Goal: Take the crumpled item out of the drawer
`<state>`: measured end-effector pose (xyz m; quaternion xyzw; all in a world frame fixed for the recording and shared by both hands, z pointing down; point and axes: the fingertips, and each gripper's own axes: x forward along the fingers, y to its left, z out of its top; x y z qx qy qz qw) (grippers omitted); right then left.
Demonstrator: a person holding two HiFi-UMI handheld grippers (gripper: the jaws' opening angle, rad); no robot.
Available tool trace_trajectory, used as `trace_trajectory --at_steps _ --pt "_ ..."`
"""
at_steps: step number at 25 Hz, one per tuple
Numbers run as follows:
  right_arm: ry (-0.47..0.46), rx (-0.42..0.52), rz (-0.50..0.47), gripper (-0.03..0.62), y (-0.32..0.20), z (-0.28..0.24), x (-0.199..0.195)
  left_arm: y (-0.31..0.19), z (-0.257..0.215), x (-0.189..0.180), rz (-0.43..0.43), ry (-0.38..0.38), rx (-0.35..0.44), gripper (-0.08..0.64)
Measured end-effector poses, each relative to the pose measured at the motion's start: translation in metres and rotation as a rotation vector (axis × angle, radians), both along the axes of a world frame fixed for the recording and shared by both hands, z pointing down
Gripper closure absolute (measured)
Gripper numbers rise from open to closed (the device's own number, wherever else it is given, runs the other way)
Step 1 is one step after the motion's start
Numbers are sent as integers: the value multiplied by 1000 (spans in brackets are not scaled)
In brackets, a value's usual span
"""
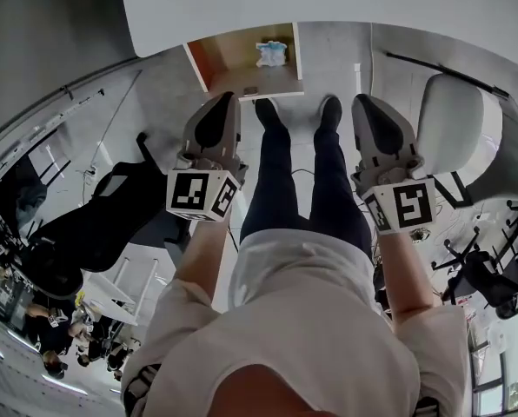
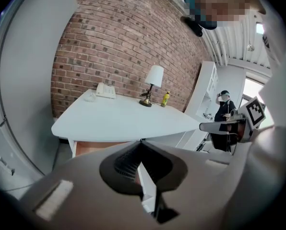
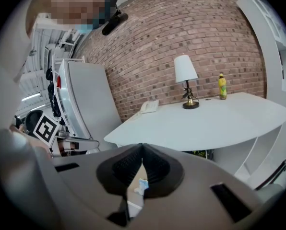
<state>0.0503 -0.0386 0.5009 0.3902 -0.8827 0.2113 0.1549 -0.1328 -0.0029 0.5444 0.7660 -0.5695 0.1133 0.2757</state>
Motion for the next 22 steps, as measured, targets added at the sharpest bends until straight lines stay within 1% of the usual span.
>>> trace_trajectory --at_steps 6,13,18,22 --pt "3 -45 -6 584 5 43 1 16 51 4 -27 8 -78 552" --pt "12 -68 -12 584 9 85 2 32 109 16 -12 28 -145 552" --pt "12 -105 -9 584 16 115 4 37 136 19 -29 22 -173 552" --pt "11 -121 -15 584 23 127 -1 41 145 20 -14 15 -188 552"
